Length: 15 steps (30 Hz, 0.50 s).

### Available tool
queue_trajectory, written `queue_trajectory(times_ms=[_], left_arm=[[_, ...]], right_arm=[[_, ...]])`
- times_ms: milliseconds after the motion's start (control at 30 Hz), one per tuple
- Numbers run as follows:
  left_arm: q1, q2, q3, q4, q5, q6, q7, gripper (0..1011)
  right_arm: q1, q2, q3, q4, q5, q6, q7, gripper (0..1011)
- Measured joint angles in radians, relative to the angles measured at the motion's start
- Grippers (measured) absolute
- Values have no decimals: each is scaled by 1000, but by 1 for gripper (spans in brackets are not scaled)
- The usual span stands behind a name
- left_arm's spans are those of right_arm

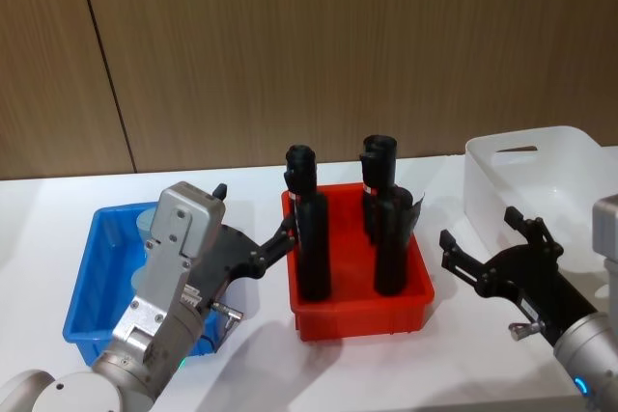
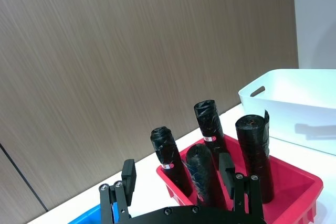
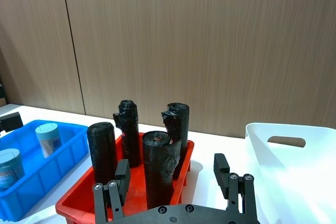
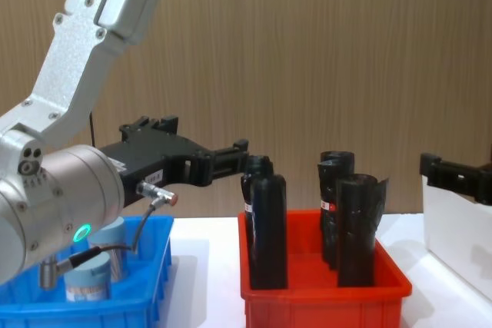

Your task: Pick the cotton swabs from the blue box and place them into the white box.

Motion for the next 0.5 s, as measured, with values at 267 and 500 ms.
queue_trajectory(times_ms=[267,500], left_arm=[[0,0,0,0,0,0,0,1000],[0,0,0,0,0,0,0,999]], right_arm=[[0,0,0,0,0,0,0,1002],[0,0,0,0,0,0,0,1002]])
